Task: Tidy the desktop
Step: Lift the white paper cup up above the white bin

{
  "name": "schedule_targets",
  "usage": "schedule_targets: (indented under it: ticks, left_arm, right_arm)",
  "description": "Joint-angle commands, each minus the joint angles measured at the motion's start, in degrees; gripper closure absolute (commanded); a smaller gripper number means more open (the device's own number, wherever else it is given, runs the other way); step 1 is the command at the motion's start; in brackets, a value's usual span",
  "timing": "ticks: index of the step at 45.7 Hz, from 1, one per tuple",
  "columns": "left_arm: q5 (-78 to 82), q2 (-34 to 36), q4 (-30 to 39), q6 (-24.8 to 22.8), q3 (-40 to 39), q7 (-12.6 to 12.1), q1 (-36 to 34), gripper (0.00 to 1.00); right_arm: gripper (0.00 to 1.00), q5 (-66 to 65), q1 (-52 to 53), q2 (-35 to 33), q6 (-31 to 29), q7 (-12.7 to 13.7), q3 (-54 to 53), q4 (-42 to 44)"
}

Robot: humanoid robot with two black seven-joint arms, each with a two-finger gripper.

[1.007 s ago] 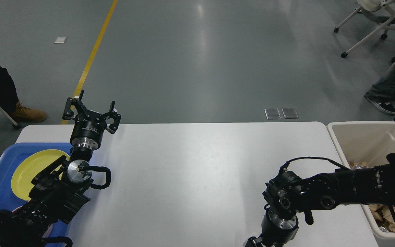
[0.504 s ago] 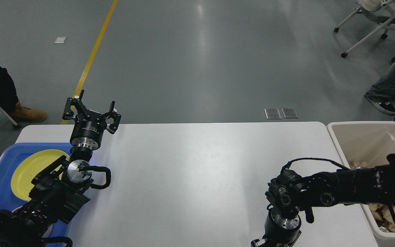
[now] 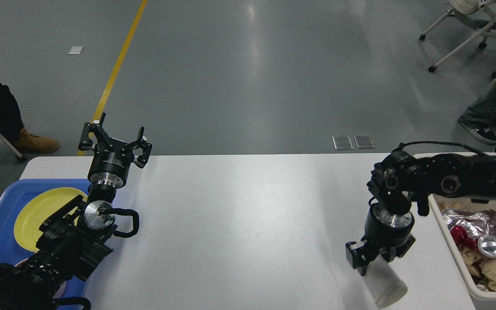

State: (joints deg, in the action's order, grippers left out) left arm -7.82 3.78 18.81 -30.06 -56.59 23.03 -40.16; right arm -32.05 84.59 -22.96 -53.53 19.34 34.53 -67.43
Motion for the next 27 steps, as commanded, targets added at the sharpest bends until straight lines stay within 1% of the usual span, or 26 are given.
schedule_targets:
  ticks: [1, 8, 13, 20, 27]
  left_arm:
    - [0.0, 0.0, 0.0, 0.0, -0.01, 0.0, 0.0, 0.04]
    - [0.0, 0.0, 0.0, 0.0, 0.08, 0.0, 0.0, 0.04]
    - [0.0, 0.0, 0.0, 0.0, -0.01, 0.0, 0.0, 0.04]
    - [0.0, 0.0, 0.0, 0.0, -0.01, 0.0, 0.0, 0.04]
    - [0.0, 0.0, 0.0, 0.0, -0.01, 0.0, 0.0, 0.04]
  right_arm:
    - [1.0, 4.1, 11.18, -1.57, -1.47, -0.09, 7.3, -0.07]
    - [1.0, 8.84, 25.43, -1.57, -1.47, -0.18, 17.23, 0.02]
    - [1.0, 9.47, 32.81, -1.3, -1.47, -0.18, 20.84, 0.11]
    - [1.0, 9.47, 40.55, -0.6, -1.47, -0.09, 23.13, 0.28]
    - [1.0, 9.47, 44.86, 0.54, -1.47, -0.09, 24.8, 0.55]
